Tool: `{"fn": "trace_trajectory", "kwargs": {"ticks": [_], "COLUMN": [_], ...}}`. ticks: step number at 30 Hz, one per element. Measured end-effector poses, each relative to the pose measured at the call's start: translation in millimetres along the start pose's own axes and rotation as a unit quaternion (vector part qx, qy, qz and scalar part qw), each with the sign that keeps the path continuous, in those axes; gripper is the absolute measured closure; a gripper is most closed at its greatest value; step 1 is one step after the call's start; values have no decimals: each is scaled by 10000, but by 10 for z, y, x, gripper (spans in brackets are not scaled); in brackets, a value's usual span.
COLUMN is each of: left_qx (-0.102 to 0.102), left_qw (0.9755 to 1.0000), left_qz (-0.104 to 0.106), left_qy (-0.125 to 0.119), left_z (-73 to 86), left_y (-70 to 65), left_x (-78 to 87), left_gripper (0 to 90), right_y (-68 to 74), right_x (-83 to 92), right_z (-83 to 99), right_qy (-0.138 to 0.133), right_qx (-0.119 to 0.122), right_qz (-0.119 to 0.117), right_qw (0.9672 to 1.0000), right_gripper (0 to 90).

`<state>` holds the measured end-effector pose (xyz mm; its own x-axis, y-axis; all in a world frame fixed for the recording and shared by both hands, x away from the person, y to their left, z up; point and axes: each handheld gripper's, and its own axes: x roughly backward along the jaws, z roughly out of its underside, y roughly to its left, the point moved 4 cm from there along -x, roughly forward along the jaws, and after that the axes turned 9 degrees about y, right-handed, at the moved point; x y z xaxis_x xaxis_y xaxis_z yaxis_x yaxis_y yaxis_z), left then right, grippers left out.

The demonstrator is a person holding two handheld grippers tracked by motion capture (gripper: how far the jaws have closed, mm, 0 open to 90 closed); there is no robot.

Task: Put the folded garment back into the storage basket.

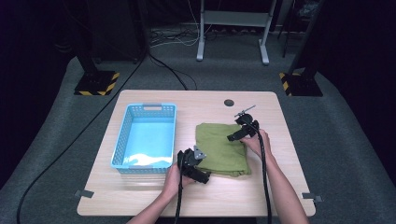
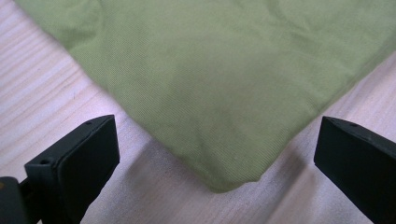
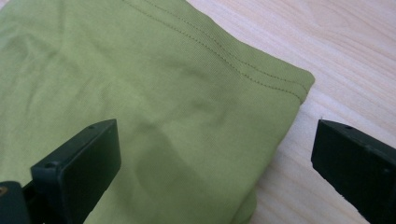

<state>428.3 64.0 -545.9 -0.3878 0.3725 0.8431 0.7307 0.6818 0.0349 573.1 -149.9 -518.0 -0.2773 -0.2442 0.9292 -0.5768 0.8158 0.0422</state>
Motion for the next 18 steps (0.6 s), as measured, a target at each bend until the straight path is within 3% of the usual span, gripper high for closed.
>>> {"fn": "trace_trajectory", "kwargs": {"ticks": [10, 14, 18], "left_qx": [95, 99, 106], "left_qw": [9998, 9998, 9999], "left_qz": [107, 107, 109], "left_qy": [120, 103, 35], "left_z": [13, -4, -17], "left_y": [19, 25, 10], "left_x": [-56, -63, -45], "left_gripper": [0, 10, 85], "right_y": [-14, -12, 2], "right_x": [-138, -165, -174], "right_z": [-4, 0, -1], "right_qy": [174, 186, 170], "right_qx": [-55, -97, -73], "right_qz": [-33, -116, -135], "right_qw": [9998, 9997, 9997], "right_gripper": [12, 67, 133]}}
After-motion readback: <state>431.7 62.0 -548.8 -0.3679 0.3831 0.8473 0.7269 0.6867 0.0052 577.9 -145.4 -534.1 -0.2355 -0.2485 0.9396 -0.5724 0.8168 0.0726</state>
